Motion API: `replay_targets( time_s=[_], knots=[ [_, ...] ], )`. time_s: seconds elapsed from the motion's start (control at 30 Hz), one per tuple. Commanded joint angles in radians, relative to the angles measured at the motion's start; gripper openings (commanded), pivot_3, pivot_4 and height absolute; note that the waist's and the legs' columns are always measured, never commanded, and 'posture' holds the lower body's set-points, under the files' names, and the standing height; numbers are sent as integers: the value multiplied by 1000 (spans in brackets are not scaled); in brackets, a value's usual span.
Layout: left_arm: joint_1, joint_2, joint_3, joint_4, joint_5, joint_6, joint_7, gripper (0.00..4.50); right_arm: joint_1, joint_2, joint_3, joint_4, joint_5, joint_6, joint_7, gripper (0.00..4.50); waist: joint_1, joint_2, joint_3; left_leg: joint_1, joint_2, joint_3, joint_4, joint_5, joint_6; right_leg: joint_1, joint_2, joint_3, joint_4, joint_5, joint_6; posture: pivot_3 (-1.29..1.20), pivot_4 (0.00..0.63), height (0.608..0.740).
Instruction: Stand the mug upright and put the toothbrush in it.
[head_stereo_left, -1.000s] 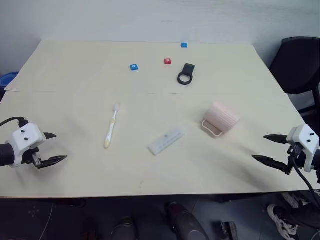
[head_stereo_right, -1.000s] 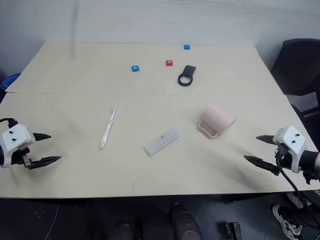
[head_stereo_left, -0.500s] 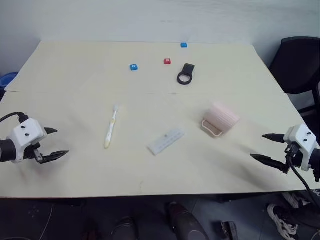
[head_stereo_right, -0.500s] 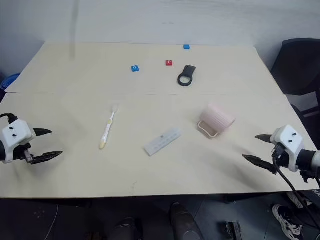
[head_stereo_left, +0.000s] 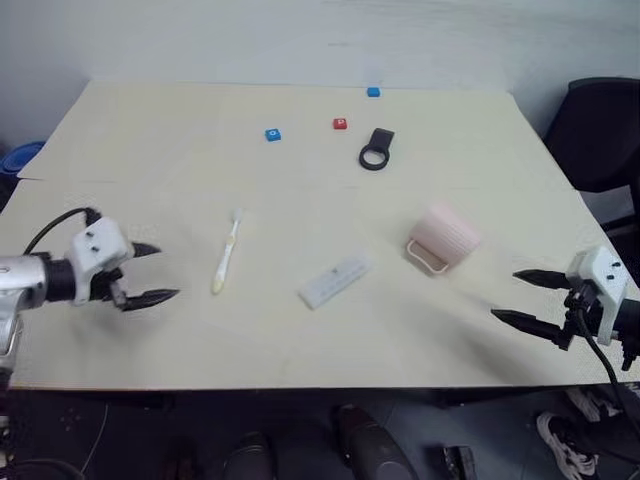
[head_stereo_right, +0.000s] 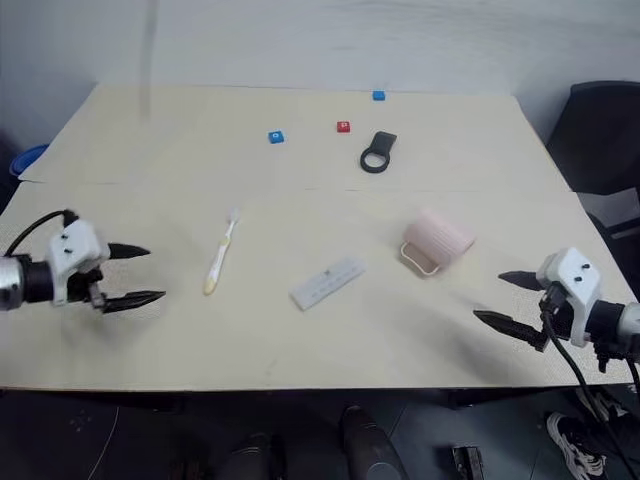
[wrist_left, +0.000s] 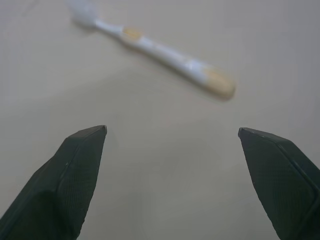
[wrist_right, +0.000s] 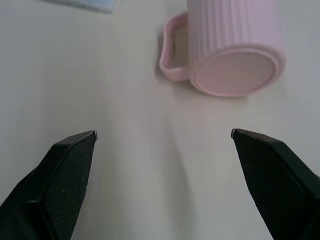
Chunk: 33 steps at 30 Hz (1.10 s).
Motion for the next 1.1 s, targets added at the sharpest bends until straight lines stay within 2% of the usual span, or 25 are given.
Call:
replay_targets(
  time_s=[0.03, 0.17, 0.27, 0.4, 0.5, 0.6, 0.67, 0.83, 0.93, 1.03, 1.1],
  knots=[
    [-91, -18, -22, -132, -114, 170, -19, 4482, -9, -19, -63, -119, 90, 90, -14, 4500, 0, 0, 0, -1, 0, -1, 1, 0, 0, 0, 0, -1, 0, 0, 0, 0, 150, 740],
    [-230, -123, -114, -230, -207, 372, 6, 4482, -4, -31, -94, -277, 211, 218, -22, 4500, 10, 2, 0, -5, -1, -5, 6, 0, 0, -1, 0, -3, 4, 0, 1, 0, 150, 740],
    [-279, -229, -203, -296, -241, 490, 58, 4482, 42, -49, -154, -423, 327, 311, -2, 4500, 21, 2, 0, -5, -3, -6, 8, 0, 0, -1, 1, -4, 6, 0, 1, 0, 150, 740],
    [-286, -339, -355, -311, -80, 470, 209, 4482, 56, -66, -201, -534, 420, 384, -44, 4500, 30, 2, 0, -6, -4, -14, 10, 0, 0, -1, 1, -5, 7, 0, 2, 0, 150, 740],
    [-250, -435, -415, -306, 10, 443, 341, 4482, 54, -54, -221, -605, 495, 430, -117, 4500, 35, 2, 0, -7, -5, -19, 11, 0, 0, 0, 0, -5, 7, 0, 2, 0, 150, 740],
    [-235, -524, -448, -299, 65, 459, 443, 4482, 95, -39, -230, -669, 455, 418, -173, 4500, 47, 1, 0, -7, -6, -20, 11, 0, 0, 0, 0, -5, 6, 0, 3, 0, 150, 740],
    [-244, -551, -457, -295, 77, 494, 469, 4482, 118, -52, -252, -699, 444, 426, -192, 4500, 52, 1, 0, -8, -7, -22, 11, 0, 0, 0, -1, -6, 6, 0, 3, 0, 150, 740],
    [-258, -605, -513, -303, 92, 536, 480, 4482, 200, -40, -393, -767, 559, 474, -214, 4500, 59, 1, 0, -9, -9, -24, 11, 0, 0, 1, -2, -7, 6, -1, 4, 0, 150, 740],
    [-275, -681, -517, -286, 68, 613, 516, 4482, 216, -35, -398, -797, 578, 477, -256, 4500, 65, 1, 0, -9, -9, -24, 11, 0, 0, 1, -3, -7, 6, -1, 4, 0, 150, 740],
    [-283, -672, -592, -245, 132, 578, 502, 4482, 210, -37, -403, -795, 631, 476, -295, 4500, 71, 1, 0, -9, -10, -25, 12, 0, 0, 2, -3, -7, 6, -1, 5, 0, 150, 740],
    [-296, -700, -598, -194, 145, 585, 526, 4482, 215, -42, -399, -796, 635, 471, -316, 4500, 71, 2, 0, -9, -11, -26, 11, 0, 0, 2, -3, -7, 6, -1, 5, 0, 150, 740]
  ],
)
